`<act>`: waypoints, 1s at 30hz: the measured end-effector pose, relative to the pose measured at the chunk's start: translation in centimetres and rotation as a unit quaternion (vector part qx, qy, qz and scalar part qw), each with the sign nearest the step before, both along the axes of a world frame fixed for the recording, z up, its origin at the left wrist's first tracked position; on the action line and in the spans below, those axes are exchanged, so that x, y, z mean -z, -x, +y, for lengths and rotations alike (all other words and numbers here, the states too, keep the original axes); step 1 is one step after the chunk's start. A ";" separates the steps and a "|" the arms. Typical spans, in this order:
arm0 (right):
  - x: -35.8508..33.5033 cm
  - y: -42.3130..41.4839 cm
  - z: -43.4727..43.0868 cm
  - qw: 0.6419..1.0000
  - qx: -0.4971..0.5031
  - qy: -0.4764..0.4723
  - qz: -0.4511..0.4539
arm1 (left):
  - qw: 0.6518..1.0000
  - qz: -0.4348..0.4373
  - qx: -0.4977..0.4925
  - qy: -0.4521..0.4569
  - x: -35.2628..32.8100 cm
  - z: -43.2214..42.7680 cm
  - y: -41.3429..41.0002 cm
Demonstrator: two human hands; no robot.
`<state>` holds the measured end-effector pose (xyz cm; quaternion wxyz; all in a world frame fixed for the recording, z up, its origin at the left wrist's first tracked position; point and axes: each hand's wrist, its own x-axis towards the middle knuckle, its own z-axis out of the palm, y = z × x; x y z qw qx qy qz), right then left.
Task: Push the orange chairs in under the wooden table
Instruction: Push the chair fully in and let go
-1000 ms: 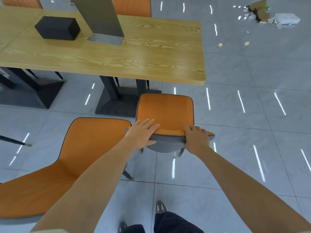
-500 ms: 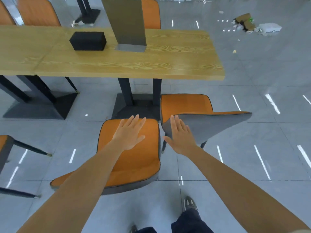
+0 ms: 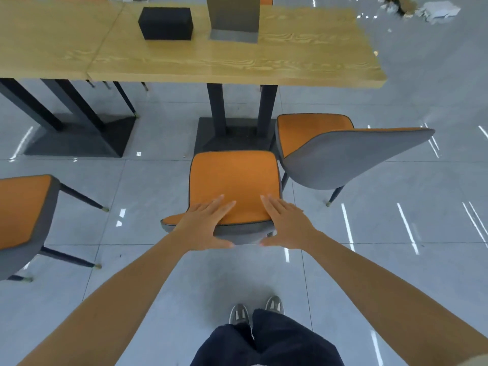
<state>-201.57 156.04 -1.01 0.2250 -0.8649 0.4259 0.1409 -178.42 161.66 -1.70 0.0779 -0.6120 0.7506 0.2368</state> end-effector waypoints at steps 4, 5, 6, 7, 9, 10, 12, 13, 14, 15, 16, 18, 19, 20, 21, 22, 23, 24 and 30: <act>0.8 -0.7 -0.1 0.999 0.022 0.046 0.018 | 0.999 -0.031 -0.007 0.030 1.0 0.4 -0.6; 1.1 -1.0 -0.3 0.997 0.025 0.062 0.024 | 0.998 -0.039 -0.011 0.039 1.2 0.3 -0.8; 1.3 -1.3 -0.4 0.996 0.025 0.079 0.032 | 0.998 -0.048 -0.010 0.047 1.3 0.1 -1.0; 1.5 -1.5 -0.6 0.995 0.025 0.094 0.038 | 0.997 -0.055 -0.006 0.054 1.5 0.0 -1.1; 2.0 -1.7 -0.8 0.992 0.027 0.117 0.038 | 0.996 -0.053 0.004 0.068 1.8 -0.2 -1.2; 2.3 -1.8 -0.9 0.991 0.028 0.128 0.034 | 0.996 -0.049 0.009 0.077 2.0 -0.3 -1.4; 2.7 -2.3 -1.1 0.989 0.028 0.144 0.019 | 0.995 -0.041 0.011 0.092 2.2 -0.7 -2.2; 2.8 -2.8 -1.2 0.989 0.030 0.145 0.009 | 0.995 -0.040 0.008 0.096 2.2 -1.0 -2.7; 2.8 -3.4 -1.4 0.989 0.032 0.147 -0.003 | 0.994 -0.041 0.005 0.100 2.2 -1.4 -3.2; 2.8 -3.9 -1.8 0.988 0.034 0.151 -0.012 | 0.994 -0.044 0.002 0.104 2.3 -1.8 -3.7; 2.7 -4.5 -2.3 0.987 0.036 0.155 -0.017 | 0.993 -0.049 -0.001 0.104 2.2 -2.5 -4.2; 2.5 -5.3 -3.8 0.986 0.046 0.159 -0.014 | 0.994 -0.056 -0.005 0.097 2.0 -4.2 -4.8; 2.4 -5.6 -4.7 0.986 0.050 0.159 -0.007 | 0.994 -0.056 -0.007 0.095 1.9 -5.2 -5.0; 2.3 -5.9 -5.7 0.986 0.054 0.157 0.000 | 0.994 -0.054 -0.010 0.095 1.8 -6.2 -5.2; 2.3 -6.1 -6.6 0.987 0.057 0.153 0.006 | 0.994 -0.053 -0.012 0.096 1.7 -7.2 -5.4; 2.2 -6.3 -7.5 0.987 0.058 0.149 0.009 | 0.994 -0.053 -0.011 0.098 1.7 -8.1 -5.6; 2.3 -6.6 -8.4 0.988 0.058 0.146 0.009 | 0.993 -0.053 -0.009 0.101 1.8 -9.0 -5.9; 2.3 -6.8 -9.3 0.988 0.056 0.145 0.010 | 0.993 -0.055 -0.005 0.105 1.9 -9.9 -6.2; 2.7 -8.5 -14.7 0.987 0.034 0.157 0.001 | 0.990 -0.067 -0.006 0.120 2.2 -15.3 -8.1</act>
